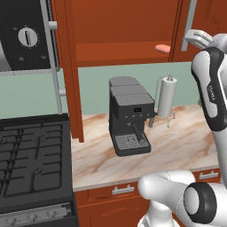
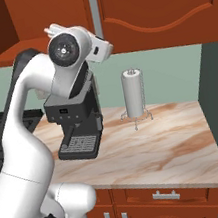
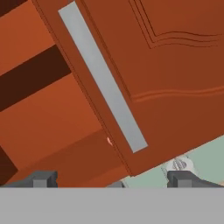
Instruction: Open the cabinet. Pick the bar soap and place it next to the sink. Then close the cabinet.
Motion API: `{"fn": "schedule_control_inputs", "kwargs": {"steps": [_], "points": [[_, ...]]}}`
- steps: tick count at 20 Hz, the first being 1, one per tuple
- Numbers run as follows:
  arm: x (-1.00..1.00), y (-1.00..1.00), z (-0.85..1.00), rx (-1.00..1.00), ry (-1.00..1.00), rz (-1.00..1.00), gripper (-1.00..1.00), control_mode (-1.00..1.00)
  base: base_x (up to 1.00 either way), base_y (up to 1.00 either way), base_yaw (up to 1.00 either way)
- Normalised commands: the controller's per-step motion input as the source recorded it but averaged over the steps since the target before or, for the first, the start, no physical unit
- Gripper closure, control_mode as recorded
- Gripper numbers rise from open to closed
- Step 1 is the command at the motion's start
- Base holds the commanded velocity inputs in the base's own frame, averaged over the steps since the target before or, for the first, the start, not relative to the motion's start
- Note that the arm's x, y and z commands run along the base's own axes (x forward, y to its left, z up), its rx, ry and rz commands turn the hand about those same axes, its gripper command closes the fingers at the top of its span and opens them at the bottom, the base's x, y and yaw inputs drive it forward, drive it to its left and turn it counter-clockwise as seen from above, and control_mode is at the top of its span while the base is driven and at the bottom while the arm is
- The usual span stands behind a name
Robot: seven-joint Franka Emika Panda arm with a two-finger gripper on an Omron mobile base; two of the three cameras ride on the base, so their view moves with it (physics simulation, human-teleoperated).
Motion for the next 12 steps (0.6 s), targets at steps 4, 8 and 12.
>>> {"fn": "schedule_control_inputs", "kwargs": {"steps": [4,8,12], "points": [[0.00,-0.01,0.06,0.00,0.01,0.05,-1.00,-1.00,0.00,0.00,0.00],[0.02,-0.07,0.00,0.00,0.08,0.07,-1.00,-1.00,0.00,0.00,0.00],[0.05,-0.22,0.00,0.00,0.13,0.10,-1.00,-1.00,0.00,0.00,0.00]]}}
